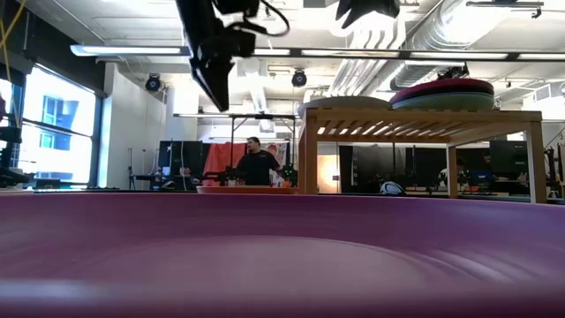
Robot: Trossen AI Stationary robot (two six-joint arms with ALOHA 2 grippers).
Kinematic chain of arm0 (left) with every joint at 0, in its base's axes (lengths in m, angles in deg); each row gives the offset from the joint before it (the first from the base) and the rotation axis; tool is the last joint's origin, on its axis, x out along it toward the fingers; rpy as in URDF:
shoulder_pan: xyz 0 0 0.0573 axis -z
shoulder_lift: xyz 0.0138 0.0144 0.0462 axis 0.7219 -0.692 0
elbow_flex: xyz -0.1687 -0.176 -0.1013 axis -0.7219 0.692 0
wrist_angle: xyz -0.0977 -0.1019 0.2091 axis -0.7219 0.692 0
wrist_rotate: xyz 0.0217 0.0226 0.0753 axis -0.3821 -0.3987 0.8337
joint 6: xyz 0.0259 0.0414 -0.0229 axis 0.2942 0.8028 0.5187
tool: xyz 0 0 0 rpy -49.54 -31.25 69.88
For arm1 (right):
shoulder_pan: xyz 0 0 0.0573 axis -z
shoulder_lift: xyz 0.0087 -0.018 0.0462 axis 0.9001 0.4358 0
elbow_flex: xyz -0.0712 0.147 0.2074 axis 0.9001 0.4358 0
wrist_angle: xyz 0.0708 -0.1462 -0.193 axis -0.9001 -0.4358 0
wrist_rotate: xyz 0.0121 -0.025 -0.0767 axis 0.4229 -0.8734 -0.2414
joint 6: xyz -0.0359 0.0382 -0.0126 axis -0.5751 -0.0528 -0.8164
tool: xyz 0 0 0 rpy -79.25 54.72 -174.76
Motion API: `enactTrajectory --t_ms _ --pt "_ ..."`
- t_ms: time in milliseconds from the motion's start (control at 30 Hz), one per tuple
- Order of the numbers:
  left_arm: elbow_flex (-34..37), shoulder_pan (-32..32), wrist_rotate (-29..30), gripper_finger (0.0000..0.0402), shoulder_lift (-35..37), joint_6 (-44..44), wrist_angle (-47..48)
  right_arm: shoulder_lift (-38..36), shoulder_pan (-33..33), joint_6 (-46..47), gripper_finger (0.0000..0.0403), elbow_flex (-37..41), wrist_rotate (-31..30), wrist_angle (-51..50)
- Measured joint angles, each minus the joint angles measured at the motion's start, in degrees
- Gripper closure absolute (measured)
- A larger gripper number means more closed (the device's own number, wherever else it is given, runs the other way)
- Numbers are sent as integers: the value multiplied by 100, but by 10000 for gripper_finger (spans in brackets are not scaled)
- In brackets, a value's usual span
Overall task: Place and stack plates onto a shelf
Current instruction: Stack the orange plate on top of the white plate on the shelf
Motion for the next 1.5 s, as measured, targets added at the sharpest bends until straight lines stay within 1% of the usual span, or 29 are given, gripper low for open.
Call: enactTrajectory --t_ms 133,267,367,467,533,767,900,967,1100,1333,1500 --pt "0 -16 -417 312 -369 715 -7 0 -42 -89 320 -29 0 -55" --pt "0 -16 -1017 312 -748 1480 78 0 -40 -125 320 -24 -2 -405" --pt "0 -18 -1236 312 -1017 1814 270 0 -40 -113 320 -20 -6 -632" --pt "2 -41 -1256 312 -1232 2040 440 0 -40 -113 320 -20 -116 -744" --pt "115 -64 -1256 312 -1294 2164 390 -1 -40 -126 320 -18 -145 -792" --pt "782 -299 -1249 312 -1210 2349 282 -2 -40 -126 320 -16 -144 -798" --pt "913 -430 -1236 312 -1189 2362 62 -2 -40 -107 320 -13 -156 -796" --pt "922 -442 -1186 312 -1174 2415 -8 -2 -40 -74 320 -13 -258 -796" --pt "922 -431 -885 312 -1047 2804 -132 -4 -28 1 320 -13 -431 -794" --pt "921 -472 -836 312 -1016 3644 -276 -7 -27 196 320 -13 -439 -793" --pt "1100 -521 -834 312 -1069 3980 -692 -7 -28 329 320 -11 -439 -791"
